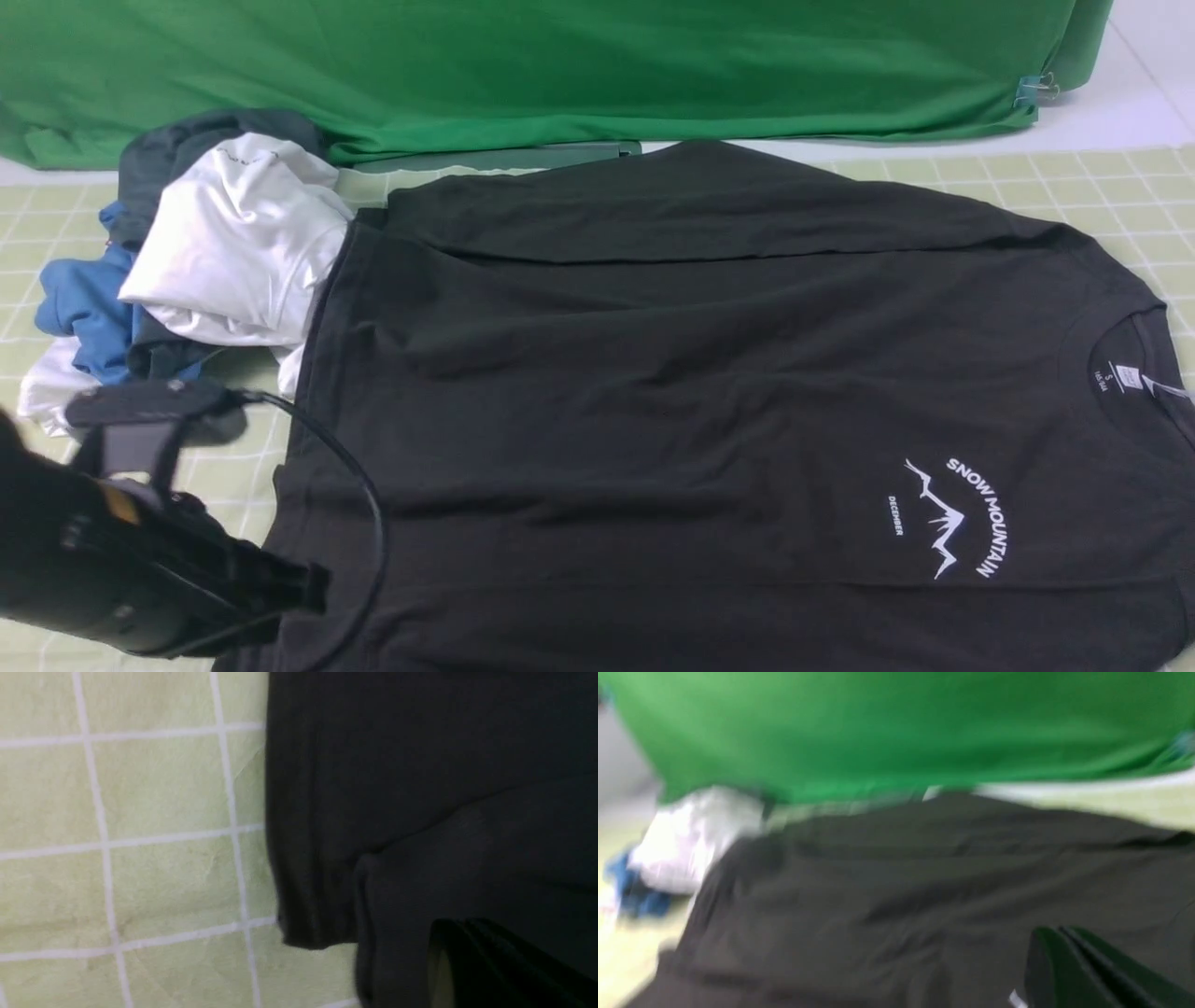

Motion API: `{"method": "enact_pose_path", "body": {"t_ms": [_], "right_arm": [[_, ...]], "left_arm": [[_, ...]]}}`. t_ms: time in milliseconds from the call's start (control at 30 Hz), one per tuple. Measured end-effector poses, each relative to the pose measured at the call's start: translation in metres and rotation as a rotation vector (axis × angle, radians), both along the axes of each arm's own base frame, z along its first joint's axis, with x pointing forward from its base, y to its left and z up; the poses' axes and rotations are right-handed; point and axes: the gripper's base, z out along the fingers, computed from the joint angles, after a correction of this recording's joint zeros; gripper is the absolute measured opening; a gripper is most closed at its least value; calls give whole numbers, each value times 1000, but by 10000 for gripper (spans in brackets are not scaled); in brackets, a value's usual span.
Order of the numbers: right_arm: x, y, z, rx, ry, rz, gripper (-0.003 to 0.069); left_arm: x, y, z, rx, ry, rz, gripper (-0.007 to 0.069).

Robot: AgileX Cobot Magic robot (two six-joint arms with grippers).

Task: Fold a long-sleeved shirt over a green coffee tablecloth.
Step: 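Grasp the left edge of the dark T-shirt lying flat on the table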

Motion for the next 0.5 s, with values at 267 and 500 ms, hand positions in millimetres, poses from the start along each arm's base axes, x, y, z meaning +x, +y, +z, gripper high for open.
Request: {"method": "enact_pose_path", "body": {"t_ms": [267,500], "right_arm": [[21,28,-15,-90,157,169,0],[23,33,-15,-88,151,194,0]], "left_arm": [[16,-17,-22,107,-21,-76,104],[21,-18,-30,113,-18,-79,340]]}}
